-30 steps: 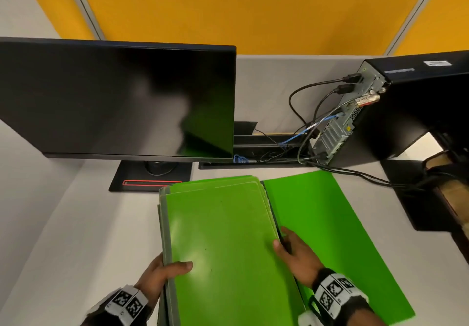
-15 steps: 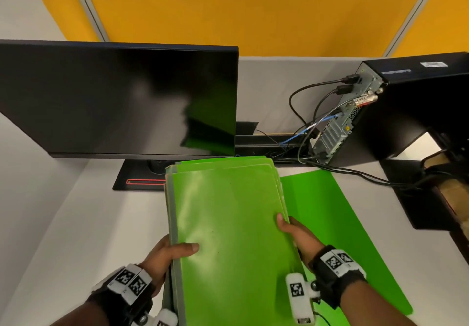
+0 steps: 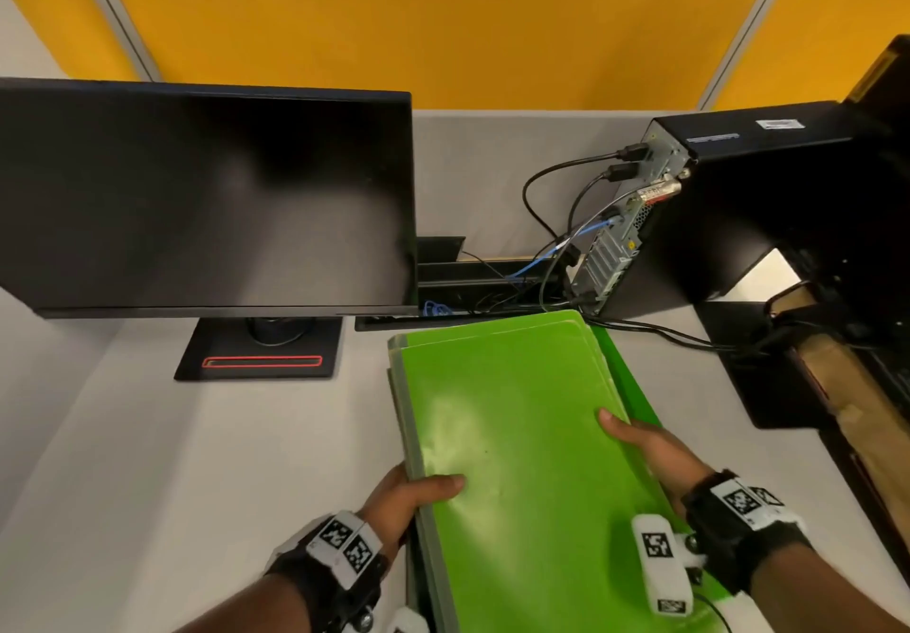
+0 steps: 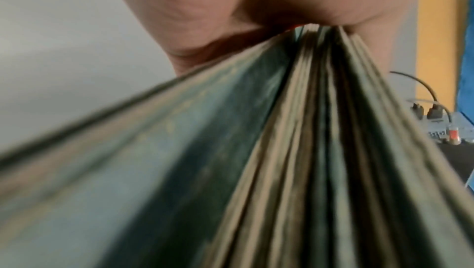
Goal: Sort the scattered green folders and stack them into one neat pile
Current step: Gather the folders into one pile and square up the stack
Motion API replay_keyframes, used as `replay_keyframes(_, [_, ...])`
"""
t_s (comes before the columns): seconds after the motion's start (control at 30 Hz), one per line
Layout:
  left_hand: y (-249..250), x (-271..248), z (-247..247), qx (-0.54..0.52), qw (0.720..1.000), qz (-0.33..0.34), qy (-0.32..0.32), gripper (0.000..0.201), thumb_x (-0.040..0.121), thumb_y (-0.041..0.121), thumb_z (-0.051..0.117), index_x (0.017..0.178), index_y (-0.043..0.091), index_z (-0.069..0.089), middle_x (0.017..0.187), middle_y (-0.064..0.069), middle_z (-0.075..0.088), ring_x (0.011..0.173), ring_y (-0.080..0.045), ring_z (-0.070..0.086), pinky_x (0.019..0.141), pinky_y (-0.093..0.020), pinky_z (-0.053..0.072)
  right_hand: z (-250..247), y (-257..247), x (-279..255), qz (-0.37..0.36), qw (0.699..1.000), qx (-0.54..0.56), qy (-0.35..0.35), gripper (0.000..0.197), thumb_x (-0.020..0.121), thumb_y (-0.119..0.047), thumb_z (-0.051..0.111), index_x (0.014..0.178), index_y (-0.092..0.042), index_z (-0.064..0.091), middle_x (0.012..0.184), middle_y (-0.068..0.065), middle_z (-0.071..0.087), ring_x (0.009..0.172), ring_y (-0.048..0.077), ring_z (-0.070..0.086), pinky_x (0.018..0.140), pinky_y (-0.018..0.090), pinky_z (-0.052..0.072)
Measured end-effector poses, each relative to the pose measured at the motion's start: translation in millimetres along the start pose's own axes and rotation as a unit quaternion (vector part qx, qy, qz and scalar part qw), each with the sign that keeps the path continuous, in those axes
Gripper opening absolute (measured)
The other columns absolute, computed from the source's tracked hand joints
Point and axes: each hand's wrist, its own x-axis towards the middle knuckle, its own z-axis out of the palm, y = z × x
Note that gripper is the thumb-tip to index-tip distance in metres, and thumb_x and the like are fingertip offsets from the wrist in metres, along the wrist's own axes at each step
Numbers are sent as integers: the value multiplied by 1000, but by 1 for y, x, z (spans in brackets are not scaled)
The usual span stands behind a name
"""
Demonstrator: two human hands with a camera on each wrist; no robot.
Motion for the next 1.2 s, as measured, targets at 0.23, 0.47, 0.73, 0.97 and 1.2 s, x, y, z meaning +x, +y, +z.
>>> replay_keyframes(0.23, [6, 30, 67, 27, 997, -49, -43, 63, 55, 26, 84, 112, 5, 67, 92, 5, 71, 94, -16, 64, 75, -24, 45, -60, 19, 51, 7, 999, -26, 34, 103, 39, -74, 78, 119, -10, 63, 116, 8, 67, 108, 26, 63, 104, 47, 41])
replay_keyframes(0.47, [-4, 52, 88, 47, 995, -85, 32, 88, 49, 44, 88, 124, 16, 54, 122, 5, 56, 118, -21, 49, 97, -35, 35, -72, 23, 82, 10, 997, -55, 55, 103, 34, -81, 72, 112, -14, 66, 112, 4, 68, 104, 24, 63, 99, 43, 45])
replay_keyframes(0.73, [-2, 66, 89, 177, 975, -65, 119, 99, 34, 55, 77, 121, 13, 58, 128, -5, 31, 112, -27, 51, 99, -41, 46, -45, 33, 76, -10, 991, -61, 119, 92, 50, -78, 67, 115, -13, 66, 112, 11, 68, 98, 27, 63, 93, 36, 49])
replay_keyframes(0.97, [14, 57, 100, 84, 990, -63, 95, 79, 47, 46, 78, 115, 10, 57, 112, -2, 61, 98, -24, 60, 88, -37, 49, -35, 9, 62, 12, 996, -73, 39, 118, 46, -80, 67, 138, -9, 43, 140, 14, 48, 126, 29, 48, 106, 36, 37])
replay_keyframes(1.2, [23, 65, 85, 37, 990, -104, 93, 89, 44, 64, 79, 115, 13, 61, 106, -7, 67, 98, -24, 62, 92, -39, 47, -30, -2, 63, 12, 990, -131, 40, 133, 32, -90, 60, 136, -8, 43, 136, 12, 52, 122, 26, 51, 99, 31, 40])
